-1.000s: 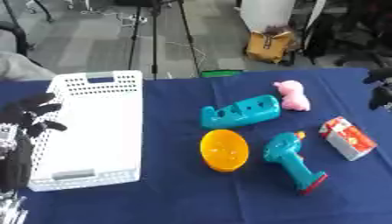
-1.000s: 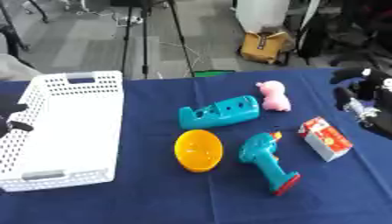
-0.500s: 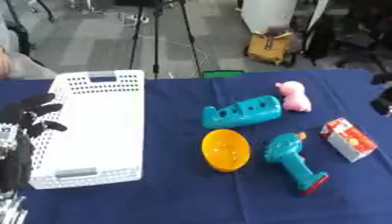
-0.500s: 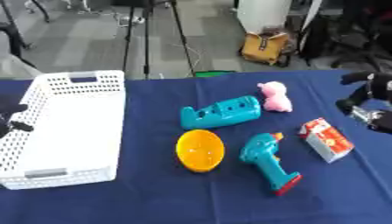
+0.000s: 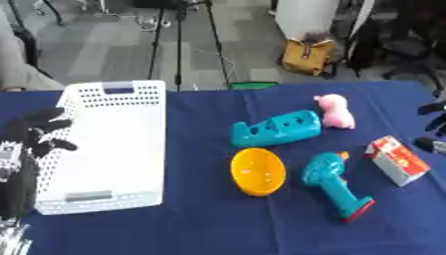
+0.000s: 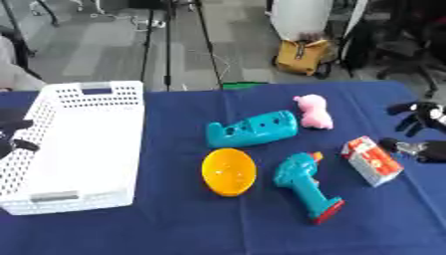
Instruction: Pick up objects on the table and place them in the box.
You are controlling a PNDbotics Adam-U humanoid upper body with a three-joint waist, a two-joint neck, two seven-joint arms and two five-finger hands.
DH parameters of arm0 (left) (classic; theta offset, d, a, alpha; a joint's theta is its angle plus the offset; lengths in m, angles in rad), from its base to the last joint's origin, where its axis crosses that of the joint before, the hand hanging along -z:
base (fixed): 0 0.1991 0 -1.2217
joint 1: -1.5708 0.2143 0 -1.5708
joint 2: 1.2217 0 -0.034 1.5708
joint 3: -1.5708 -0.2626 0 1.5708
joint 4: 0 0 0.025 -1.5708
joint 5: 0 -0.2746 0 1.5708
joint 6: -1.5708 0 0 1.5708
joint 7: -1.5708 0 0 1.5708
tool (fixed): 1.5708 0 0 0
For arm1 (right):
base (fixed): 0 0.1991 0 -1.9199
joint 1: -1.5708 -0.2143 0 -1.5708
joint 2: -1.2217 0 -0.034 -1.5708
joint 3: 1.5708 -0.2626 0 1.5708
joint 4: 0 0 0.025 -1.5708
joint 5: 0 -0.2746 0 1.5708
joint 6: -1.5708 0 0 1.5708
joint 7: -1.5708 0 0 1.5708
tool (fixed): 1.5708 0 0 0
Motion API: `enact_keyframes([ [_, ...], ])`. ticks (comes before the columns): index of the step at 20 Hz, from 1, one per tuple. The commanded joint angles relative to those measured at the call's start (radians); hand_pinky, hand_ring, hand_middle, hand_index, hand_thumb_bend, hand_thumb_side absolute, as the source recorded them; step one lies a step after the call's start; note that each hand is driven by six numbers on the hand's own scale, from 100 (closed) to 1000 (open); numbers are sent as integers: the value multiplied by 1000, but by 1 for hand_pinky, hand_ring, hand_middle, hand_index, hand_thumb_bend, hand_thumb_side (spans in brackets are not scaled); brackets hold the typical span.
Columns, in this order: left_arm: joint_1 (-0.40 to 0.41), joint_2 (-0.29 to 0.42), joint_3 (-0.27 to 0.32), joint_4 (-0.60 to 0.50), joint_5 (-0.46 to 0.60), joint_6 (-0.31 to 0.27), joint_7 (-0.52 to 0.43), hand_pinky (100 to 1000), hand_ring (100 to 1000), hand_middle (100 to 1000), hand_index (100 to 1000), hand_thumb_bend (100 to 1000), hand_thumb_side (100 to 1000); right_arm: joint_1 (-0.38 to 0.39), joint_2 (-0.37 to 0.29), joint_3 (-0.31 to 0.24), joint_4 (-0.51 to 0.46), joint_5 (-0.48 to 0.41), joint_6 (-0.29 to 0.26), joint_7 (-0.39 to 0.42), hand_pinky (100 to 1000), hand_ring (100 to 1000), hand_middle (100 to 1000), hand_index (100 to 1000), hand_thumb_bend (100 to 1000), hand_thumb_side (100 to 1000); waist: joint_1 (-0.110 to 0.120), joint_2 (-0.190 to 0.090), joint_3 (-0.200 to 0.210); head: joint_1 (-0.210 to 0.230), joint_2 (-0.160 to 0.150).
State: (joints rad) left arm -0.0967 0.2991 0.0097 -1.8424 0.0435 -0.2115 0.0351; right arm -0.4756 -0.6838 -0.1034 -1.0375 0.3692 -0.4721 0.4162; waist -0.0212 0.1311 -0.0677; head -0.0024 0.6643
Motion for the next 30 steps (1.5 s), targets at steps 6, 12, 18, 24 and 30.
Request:
enact_keyframes([
  [6, -5, 24, -1, -13, 4, -2, -6, 542, 764, 770, 789, 304, 1000, -57, -23, 24, 149, 131, -35, -76, 660, 750, 820, 886, 629, 527, 1, -15, 4, -3, 7],
  [12, -4, 22, -2, -12, 5, -2, -7, 541, 763, 770, 789, 303, 1000, -76, -12, 38, 199, 224, -35, -135, 771, 827, 846, 892, 637, 571, 5, -15, 6, -2, 7],
  [18, -4, 22, -2, -14, 5, -2, -7, 540, 763, 771, 789, 302, 1000, -89, 1, 36, 224, 317, -27, -197, 787, 839, 851, 893, 642, 575, 9, -16, 6, -1, 6],
  [24, -4, 20, -5, -14, 7, -2, -10, 539, 764, 772, 789, 301, 1000, -118, 17, 38, 264, 411, -29, -231, 786, 841, 851, 892, 642, 575, 14, -17, 7, -1, 7],
  [30, -3, 18, -7, -15, 9, -2, -12, 539, 764, 773, 790, 300, 1000, -153, 34, 33, 320, 505, -29, -278, 781, 839, 850, 890, 641, 573, 19, -19, 13, -2, 7],
])
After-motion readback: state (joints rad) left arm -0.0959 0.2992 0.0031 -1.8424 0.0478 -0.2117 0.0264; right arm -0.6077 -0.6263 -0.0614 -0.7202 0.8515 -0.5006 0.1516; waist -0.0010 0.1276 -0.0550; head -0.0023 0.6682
